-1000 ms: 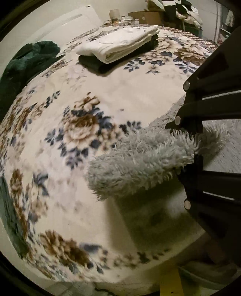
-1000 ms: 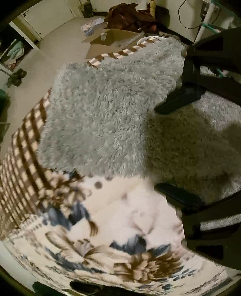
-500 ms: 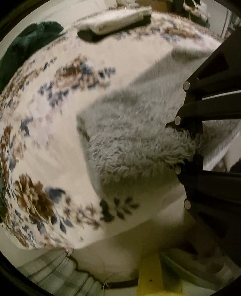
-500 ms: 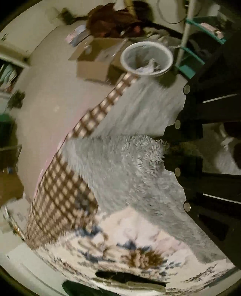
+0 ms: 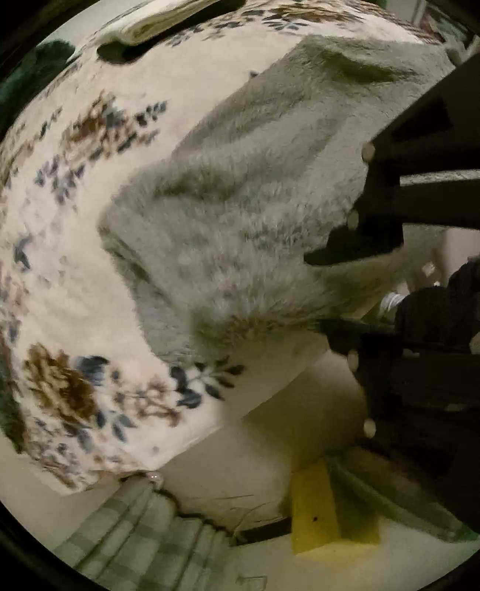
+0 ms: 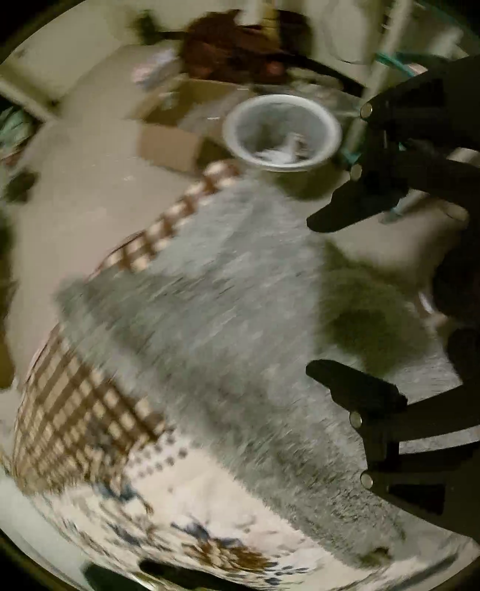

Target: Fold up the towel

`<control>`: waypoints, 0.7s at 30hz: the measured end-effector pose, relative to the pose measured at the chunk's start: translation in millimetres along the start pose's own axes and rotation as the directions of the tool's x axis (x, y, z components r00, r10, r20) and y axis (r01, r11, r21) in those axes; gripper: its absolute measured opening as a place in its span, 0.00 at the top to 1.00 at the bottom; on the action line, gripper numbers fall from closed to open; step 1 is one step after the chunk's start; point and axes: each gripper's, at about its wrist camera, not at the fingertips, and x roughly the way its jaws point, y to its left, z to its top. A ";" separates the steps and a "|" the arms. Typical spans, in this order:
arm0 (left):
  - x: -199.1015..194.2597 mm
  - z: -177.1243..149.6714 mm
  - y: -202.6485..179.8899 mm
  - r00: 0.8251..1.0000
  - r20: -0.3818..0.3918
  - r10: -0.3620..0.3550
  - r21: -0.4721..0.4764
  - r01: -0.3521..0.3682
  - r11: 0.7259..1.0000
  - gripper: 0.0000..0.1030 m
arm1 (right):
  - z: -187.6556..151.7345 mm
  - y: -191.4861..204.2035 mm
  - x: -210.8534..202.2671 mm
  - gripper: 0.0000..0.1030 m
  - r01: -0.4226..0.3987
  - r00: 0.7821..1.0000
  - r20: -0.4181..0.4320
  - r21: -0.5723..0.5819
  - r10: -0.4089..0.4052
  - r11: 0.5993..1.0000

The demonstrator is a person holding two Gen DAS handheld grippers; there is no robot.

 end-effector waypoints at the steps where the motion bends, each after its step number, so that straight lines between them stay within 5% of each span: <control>1: -7.2 -2.9 -6.0 1.000 0.018 0.007 0.022 -0.007 1.000 0.56 | 3.8 8.4 1.7 0.24 0.003 1.000 0.010 -0.027 -0.002 1.000; 4: -24.5 -11.5 -38.5 0.998 0.068 -0.004 0.122 -0.005 0.993 0.37 | 17.9 43.6 23.7 0.20 0.017 1.000 0.012 -0.167 -0.015 0.986; 7: -26.6 -19.1 -78.1 0.996 0.081 -0.026 0.223 0.008 0.975 0.36 | 18.0 60.8 44.7 0.21 0.051 0.998 -0.016 -0.242 -0.057 0.969; 8: -26.6 -22.6 -88.6 0.997 0.073 -0.039 0.246 0.020 0.969 0.36 | 17.7 61.7 45.7 0.37 0.069 0.997 -0.005 -0.250 -0.073 0.966; 9: -26.8 -25.8 -97.9 0.997 0.067 -0.050 0.263 0.031 0.964 0.36 | 17.9 56.6 40.5 0.67 0.087 0.996 0.022 -0.237 -0.084 0.968; 11: -26.3 -34.9 -123.2 0.995 0.060 -0.078 0.309 0.055 0.949 0.36 | 20.3 34.8 24.4 0.84 0.089 0.994 0.073 -0.149 -0.079 0.985; 16: -21.5 -56.5 -169.2 0.992 0.052 -0.119 0.415 0.087 0.906 0.36 | 27.1 -75.8 11.1 0.85 0.057 0.995 0.071 0.235 -0.076 0.970; 19: -10.4 -73.8 -189.5 0.993 0.013 -0.116 0.469 0.096 0.878 0.36 | 15.6 -147.0 44.6 0.61 -0.021 0.995 -0.074 0.490 0.066 0.871; 21: -5.0 -82.7 -198.3 0.994 -0.010 -0.108 0.497 0.099 0.862 0.36 | 9.3 -165.5 40.0 0.54 -0.079 0.994 -0.024 0.547 0.110 0.834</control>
